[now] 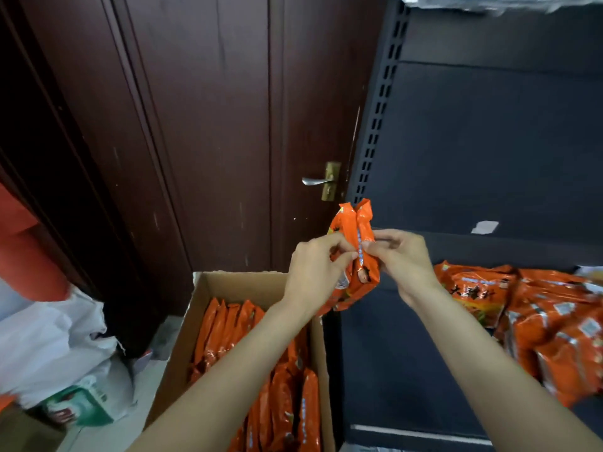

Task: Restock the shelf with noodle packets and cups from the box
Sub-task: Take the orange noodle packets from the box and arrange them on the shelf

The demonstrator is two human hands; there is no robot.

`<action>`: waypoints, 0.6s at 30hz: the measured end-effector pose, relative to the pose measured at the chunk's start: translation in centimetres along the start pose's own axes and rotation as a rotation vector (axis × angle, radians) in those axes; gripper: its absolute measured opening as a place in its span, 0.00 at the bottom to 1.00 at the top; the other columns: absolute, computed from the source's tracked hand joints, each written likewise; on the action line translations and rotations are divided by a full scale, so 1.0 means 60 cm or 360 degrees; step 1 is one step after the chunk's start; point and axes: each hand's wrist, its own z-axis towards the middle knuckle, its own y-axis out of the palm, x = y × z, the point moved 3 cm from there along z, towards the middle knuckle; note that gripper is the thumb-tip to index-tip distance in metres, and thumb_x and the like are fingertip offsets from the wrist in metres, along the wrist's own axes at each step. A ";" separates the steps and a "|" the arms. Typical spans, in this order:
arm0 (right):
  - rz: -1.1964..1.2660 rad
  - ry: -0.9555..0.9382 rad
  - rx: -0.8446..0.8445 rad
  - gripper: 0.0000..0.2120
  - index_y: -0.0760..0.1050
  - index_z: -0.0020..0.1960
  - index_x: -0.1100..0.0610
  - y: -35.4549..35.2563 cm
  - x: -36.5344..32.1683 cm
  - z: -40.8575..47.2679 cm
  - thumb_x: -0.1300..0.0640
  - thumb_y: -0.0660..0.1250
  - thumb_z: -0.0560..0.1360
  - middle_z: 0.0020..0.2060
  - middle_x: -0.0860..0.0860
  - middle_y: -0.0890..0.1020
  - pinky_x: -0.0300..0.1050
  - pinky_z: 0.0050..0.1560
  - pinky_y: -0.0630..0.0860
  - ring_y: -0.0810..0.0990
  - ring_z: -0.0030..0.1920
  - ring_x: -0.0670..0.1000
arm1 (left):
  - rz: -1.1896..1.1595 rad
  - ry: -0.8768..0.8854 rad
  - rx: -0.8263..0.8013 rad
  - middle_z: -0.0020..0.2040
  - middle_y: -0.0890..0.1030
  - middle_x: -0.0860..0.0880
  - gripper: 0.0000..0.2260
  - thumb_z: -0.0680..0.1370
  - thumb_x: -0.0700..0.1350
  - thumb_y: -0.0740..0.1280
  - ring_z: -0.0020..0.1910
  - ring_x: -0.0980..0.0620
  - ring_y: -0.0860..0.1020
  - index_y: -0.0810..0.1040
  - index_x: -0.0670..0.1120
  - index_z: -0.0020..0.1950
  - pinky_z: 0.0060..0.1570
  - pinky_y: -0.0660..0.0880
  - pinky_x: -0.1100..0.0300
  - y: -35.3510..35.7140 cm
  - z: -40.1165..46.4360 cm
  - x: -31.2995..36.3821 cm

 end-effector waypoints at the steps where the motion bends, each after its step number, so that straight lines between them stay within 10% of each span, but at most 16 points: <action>1: -0.0038 0.0004 0.0027 0.06 0.82 0.47 0.56 -0.032 0.004 0.005 0.64 0.71 0.72 0.40 0.55 0.85 0.50 0.48 0.80 0.84 0.42 0.54 | 0.0006 0.0010 -0.0023 0.39 0.82 0.56 0.03 0.74 0.44 0.70 0.41 0.59 0.79 0.80 0.50 0.41 0.48 0.76 0.58 0.025 0.005 0.015; 10: -0.0544 0.0077 0.0051 0.09 0.80 0.35 0.51 -0.289 0.091 0.067 0.64 0.71 0.67 0.35 0.51 0.85 0.52 0.52 0.79 0.84 0.40 0.52 | 0.0162 -0.0201 0.0154 0.37 0.82 0.52 0.06 0.74 0.40 0.69 0.38 0.56 0.79 0.78 0.48 0.37 0.43 0.76 0.59 0.220 0.040 0.086; 18: -0.1031 -0.0065 -0.0306 0.12 0.82 0.53 0.58 -0.369 0.143 0.129 0.66 0.69 0.71 0.47 0.53 0.84 0.39 0.50 0.74 0.81 0.47 0.49 | 0.0206 -0.0460 0.0161 0.36 0.79 0.55 0.06 0.75 0.39 0.70 0.37 0.60 0.77 0.79 0.47 0.38 0.36 0.69 0.75 0.319 0.030 0.085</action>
